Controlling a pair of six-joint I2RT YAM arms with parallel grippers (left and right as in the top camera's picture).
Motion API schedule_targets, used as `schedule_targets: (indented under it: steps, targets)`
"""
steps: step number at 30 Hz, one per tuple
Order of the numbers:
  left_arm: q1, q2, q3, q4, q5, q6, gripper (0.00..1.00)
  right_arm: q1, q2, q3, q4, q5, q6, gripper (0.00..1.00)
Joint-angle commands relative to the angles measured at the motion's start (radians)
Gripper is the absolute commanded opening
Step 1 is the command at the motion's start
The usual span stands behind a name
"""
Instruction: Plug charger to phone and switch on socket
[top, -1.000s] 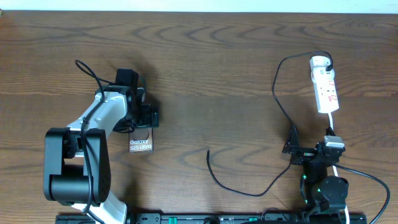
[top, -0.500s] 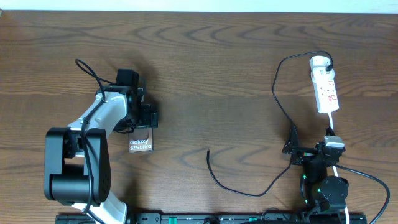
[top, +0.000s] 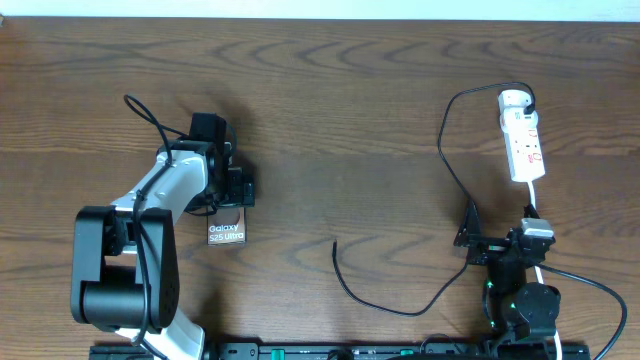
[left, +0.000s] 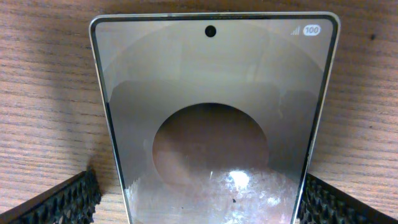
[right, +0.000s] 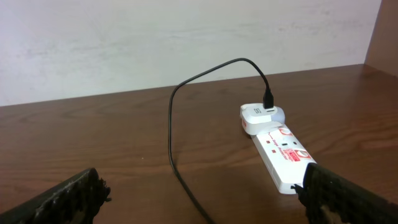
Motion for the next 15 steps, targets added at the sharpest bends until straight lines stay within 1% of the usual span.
schedule_targets:
  steps: [1,15]
  targets:
    - [0.003,0.018,-0.033,0.001,0.006,0.014,0.98,0.004,-0.005,-0.001,-0.003,0.001,-0.011,0.99]
    - [-0.034,0.018,-0.042,-0.006,0.009,0.021,0.98,0.004,-0.005,-0.001,-0.003,0.001,-0.011,0.99]
